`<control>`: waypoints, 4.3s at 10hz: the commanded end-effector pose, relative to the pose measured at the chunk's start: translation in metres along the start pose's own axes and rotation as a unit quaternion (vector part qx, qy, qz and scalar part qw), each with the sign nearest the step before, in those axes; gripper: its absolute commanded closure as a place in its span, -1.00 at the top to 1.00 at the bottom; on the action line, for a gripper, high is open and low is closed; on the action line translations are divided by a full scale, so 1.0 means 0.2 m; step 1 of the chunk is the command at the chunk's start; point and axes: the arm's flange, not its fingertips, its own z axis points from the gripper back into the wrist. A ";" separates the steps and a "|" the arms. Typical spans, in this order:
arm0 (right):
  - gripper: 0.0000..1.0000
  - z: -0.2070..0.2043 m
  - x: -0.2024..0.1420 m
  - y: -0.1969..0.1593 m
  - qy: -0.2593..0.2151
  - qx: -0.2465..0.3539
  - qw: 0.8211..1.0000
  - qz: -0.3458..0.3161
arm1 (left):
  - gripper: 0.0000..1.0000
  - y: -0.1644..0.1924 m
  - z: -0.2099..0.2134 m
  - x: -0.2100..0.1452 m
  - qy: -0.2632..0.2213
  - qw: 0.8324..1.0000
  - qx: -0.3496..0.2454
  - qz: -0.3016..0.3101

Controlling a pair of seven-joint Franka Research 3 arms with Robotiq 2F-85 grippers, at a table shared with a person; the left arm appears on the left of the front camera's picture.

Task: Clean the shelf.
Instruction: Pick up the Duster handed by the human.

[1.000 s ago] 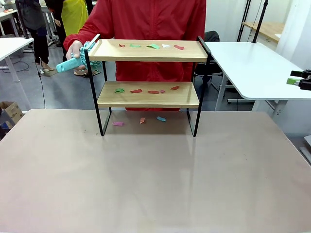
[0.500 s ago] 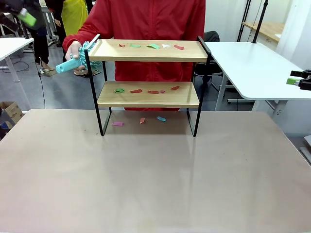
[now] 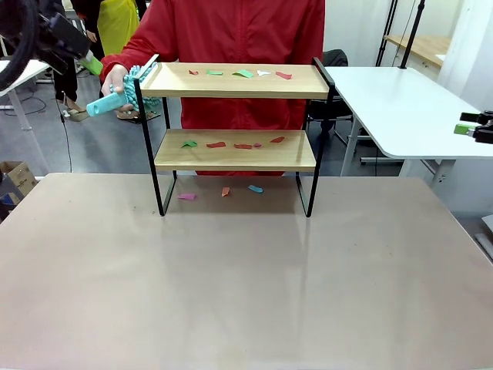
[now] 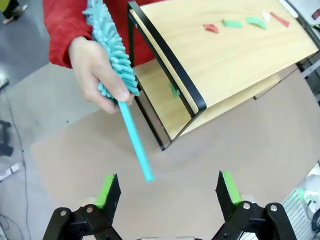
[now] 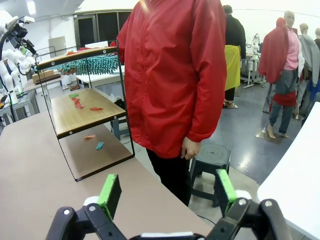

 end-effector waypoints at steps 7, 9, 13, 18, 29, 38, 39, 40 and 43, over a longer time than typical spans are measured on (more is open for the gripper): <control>1.00 -0.01 0.01 0.01 -0.001 0.001 1.000 0.001 | 1.00 -0.12 -0.23 0.07 0.008 0.996 0.093 0.010; 1.00 -0.01 0.01 0.01 -0.001 0.001 1.000 0.001 | 1.00 -0.10 -0.29 0.06 0.038 0.993 0.115 0.014; 1.00 -0.01 0.01 0.01 -0.001 0.001 1.000 0.001 | 1.00 -0.01 -0.40 0.02 0.065 0.990 0.124 0.030; 1.00 -0.01 0.01 0.01 -0.001 0.001 1.000 0.001 | 1.00 0.05 -0.50 0.00 0.091 0.987 0.123 0.040; 1.00 -0.01 0.01 0.01 -0.001 0.001 1.000 0.001 | -1.00 0.06 -0.49 0.02 0.105 0.978 0.168 0.065; 1.00 -0.01 0.01 0.01 -0.001 0.001 1.000 0.001 | -1.00 0.09 -0.50 0.00 0.104 0.979 0.157 0.073; 1.00 -0.01 0.01 0.01 -0.001 0.001 1.000 0.001 | -1.00 0.09 -0.50 0.00 0.104 0.979 0.157 0.073; 1.00 -0.01 0.01 0.01 -0.001 0.001 1.000 0.001 | -1.00 0.09 -0.50 0.00 0.104 0.979 0.157 0.073; 1.00 -0.01 0.01 0.01 -0.001 0.001 1.000 0.001 | -1.00 0.09 -0.50 0.00 0.104 0.979 0.157 0.073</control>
